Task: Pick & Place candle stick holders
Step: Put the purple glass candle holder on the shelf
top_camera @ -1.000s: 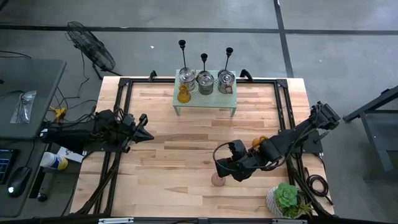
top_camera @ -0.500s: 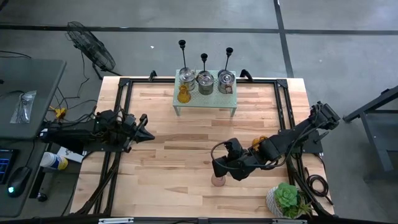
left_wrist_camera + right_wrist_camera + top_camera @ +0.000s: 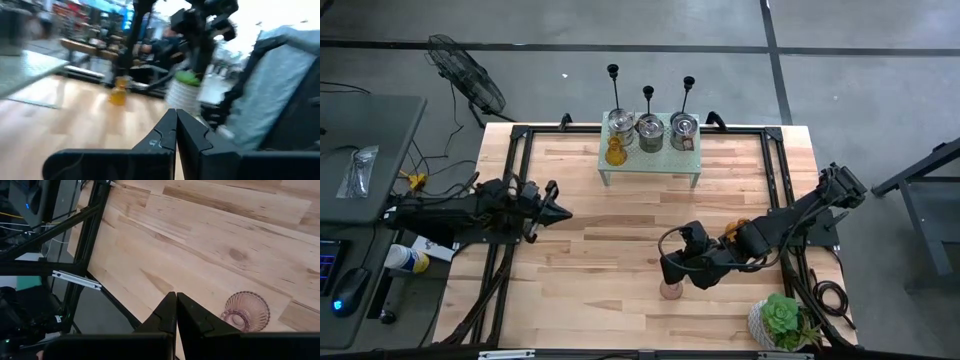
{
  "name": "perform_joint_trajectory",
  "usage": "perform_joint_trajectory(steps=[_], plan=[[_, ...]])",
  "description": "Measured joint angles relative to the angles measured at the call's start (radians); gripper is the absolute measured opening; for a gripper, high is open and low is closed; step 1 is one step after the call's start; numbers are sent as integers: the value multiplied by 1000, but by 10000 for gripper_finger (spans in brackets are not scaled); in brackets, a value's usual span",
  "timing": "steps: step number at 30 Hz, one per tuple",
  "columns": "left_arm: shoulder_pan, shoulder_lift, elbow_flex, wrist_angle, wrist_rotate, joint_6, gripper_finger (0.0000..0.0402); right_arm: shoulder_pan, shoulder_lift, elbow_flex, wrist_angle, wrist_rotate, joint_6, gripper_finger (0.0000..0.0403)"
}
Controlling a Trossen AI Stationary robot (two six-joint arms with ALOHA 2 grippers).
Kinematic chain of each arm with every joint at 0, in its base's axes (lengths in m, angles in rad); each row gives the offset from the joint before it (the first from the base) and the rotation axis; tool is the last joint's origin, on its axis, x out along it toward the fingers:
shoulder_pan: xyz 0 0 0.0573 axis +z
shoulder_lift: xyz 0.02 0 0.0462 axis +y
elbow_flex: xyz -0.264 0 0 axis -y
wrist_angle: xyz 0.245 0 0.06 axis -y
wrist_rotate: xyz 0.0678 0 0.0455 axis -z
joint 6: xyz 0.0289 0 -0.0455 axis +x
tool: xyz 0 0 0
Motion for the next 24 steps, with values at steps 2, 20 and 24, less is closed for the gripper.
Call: perform_joint_trajectory(steps=[2, 20, 24], plan=[[0, -6, -1, 1, -33, 64, 0, 0, 0, 0, 4, -1, -3, 3], [0, -6, -5, -239, -175, 205, 0, -27, 0, 0, -67, -18, -51, 2], [0, -5, -5, -238, -175, 205, 0, -36, 0, 0, -109, -34, -44, 2]])
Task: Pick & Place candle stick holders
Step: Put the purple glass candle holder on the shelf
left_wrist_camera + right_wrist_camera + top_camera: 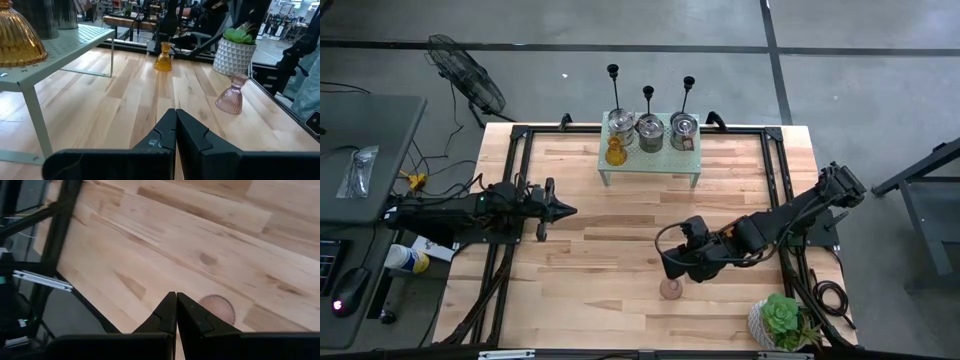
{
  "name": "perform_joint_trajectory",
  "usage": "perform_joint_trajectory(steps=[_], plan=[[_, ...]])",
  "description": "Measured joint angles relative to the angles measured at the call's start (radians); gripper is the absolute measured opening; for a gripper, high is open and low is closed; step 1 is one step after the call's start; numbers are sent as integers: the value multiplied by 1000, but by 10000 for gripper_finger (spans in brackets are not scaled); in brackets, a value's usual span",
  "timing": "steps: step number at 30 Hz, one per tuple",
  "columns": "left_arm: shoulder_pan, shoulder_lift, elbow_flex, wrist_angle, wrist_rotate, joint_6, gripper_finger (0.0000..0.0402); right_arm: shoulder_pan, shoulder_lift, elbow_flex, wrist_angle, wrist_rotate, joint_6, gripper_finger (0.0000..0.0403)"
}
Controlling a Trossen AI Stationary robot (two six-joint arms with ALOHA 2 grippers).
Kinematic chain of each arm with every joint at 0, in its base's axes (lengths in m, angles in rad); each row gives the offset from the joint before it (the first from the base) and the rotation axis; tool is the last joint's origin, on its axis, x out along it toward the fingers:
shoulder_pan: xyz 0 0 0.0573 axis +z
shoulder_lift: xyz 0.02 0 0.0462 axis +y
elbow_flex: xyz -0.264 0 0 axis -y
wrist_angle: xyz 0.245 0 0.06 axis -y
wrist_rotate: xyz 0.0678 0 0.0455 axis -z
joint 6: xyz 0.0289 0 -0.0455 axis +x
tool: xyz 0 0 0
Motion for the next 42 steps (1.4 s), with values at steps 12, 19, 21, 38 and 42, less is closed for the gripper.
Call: perform_joint_trajectory(steps=[12, 19, 21, 38, 42], plan=[[0, 0, 0, 0, 0, 0, 0, -2, 0, 0, -70, -61, -32, 2], [0, 0, -1, 0, 0, 0, 0, -16, 0, -19, -111, -184, 36, 15], [0, 0, -1, 0, 1, 0, 0, -16, 0, -39, -114, -185, 46, 35], [0, 0, -1, 1, 1, 0, 0, -10, 9, -131, -28, -309, 118, 257], [0, 0, -1, 1, 2, 0, 0, -14, 76, -108, 14, -368, 127, 258]])
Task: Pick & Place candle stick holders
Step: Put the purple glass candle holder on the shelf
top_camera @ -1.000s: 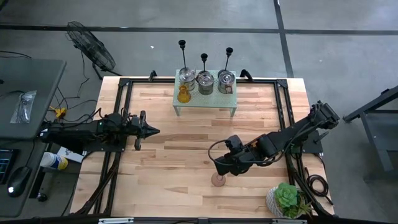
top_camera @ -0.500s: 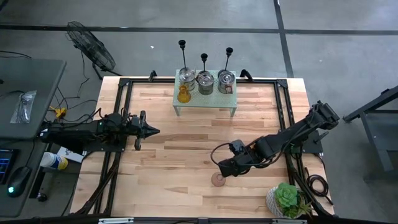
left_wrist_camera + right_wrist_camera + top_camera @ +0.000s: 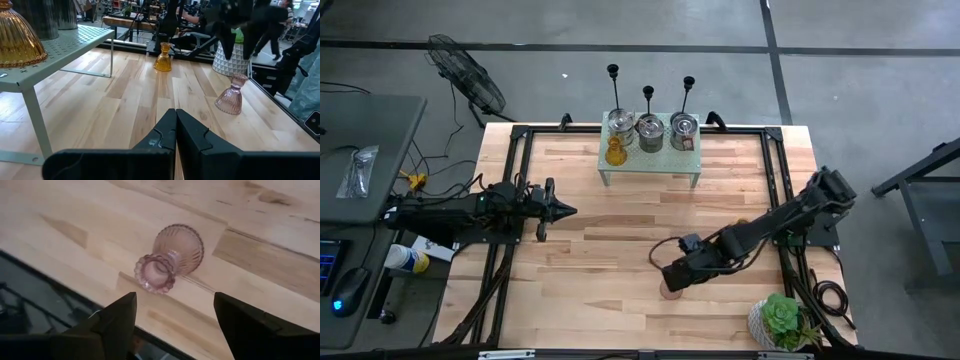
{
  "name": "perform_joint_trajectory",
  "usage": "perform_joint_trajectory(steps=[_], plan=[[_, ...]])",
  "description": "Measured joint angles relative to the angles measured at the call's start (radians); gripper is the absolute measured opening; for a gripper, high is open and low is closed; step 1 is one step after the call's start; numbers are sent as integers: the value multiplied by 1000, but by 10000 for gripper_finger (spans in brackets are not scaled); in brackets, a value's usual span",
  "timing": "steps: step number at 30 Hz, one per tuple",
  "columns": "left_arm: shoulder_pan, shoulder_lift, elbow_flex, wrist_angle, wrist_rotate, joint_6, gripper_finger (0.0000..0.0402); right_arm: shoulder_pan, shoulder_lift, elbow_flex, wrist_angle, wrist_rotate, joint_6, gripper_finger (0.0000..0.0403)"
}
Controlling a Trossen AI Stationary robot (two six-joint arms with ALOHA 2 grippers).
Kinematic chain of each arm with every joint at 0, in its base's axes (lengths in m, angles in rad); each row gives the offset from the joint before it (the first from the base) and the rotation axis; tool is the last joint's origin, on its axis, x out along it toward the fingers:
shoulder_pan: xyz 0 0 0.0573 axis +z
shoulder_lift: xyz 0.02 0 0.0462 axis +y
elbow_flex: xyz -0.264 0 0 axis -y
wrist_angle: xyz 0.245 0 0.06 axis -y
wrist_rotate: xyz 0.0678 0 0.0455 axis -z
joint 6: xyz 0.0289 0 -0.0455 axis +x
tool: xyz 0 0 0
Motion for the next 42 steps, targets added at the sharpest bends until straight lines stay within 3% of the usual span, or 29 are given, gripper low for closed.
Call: perform_joint_trajectory(steps=[22, 42], plan=[[0, 0, 0, -1, 0, 0, 0, -13, 265, 253, -134, -27, 107, 258], [0, 0, 0, -1, -2, 0, 0, -27, 314, 260, -146, -39, 160, 258]])
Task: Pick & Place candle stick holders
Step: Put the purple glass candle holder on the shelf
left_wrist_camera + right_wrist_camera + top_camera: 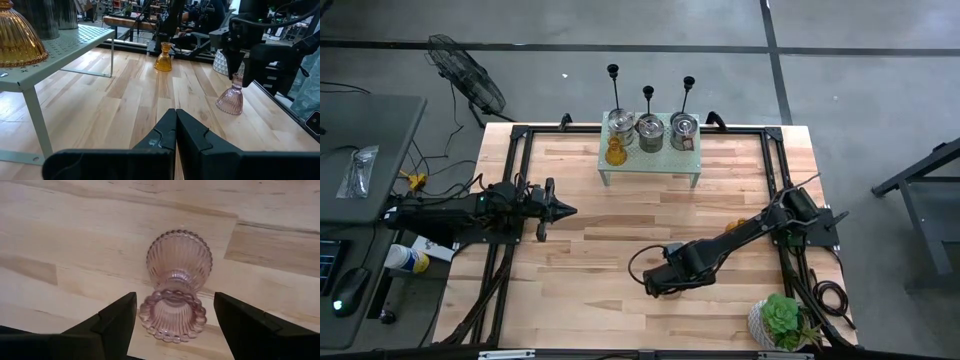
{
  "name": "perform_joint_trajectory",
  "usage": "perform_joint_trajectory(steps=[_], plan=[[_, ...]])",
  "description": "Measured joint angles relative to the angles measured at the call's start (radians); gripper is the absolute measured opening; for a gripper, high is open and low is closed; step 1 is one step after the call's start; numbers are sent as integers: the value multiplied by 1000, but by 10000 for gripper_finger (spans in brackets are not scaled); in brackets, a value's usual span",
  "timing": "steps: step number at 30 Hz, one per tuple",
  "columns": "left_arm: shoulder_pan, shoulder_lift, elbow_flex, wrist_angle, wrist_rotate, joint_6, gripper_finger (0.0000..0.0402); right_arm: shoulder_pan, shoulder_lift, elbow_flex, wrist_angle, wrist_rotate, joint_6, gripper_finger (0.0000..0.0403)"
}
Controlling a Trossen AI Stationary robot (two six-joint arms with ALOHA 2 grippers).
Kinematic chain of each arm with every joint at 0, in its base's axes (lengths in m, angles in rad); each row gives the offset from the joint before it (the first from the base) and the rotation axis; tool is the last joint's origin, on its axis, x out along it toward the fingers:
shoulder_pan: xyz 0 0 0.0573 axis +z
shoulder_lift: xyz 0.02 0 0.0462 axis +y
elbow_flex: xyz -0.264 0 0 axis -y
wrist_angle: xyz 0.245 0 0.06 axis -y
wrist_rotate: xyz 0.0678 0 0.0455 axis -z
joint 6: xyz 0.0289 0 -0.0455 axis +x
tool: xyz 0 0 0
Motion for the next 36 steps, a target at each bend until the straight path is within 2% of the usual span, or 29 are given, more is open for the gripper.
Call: perform_joint_trajectory(steps=[14, 17, 26, 33, 36], plan=[[0, 0, 0, 0, -2, 0, 0, 2, 0, 0, -6, -13, -1, 257], [0, 0, 0, 0, -2, 0, 0, 2, 0, 0, -6, -13, -3, 242], [0, 0, 0, 0, -2, 0, 0, 2, 0, 0, 1, -13, -15, 163], [0, 0, 0, 0, -2, 0, 0, 2, -1, 0, -2, -13, -19, 178], [0, 0, 0, 0, -2, 0, 0, 2, -1, 0, -1, -13, -25, 170]])
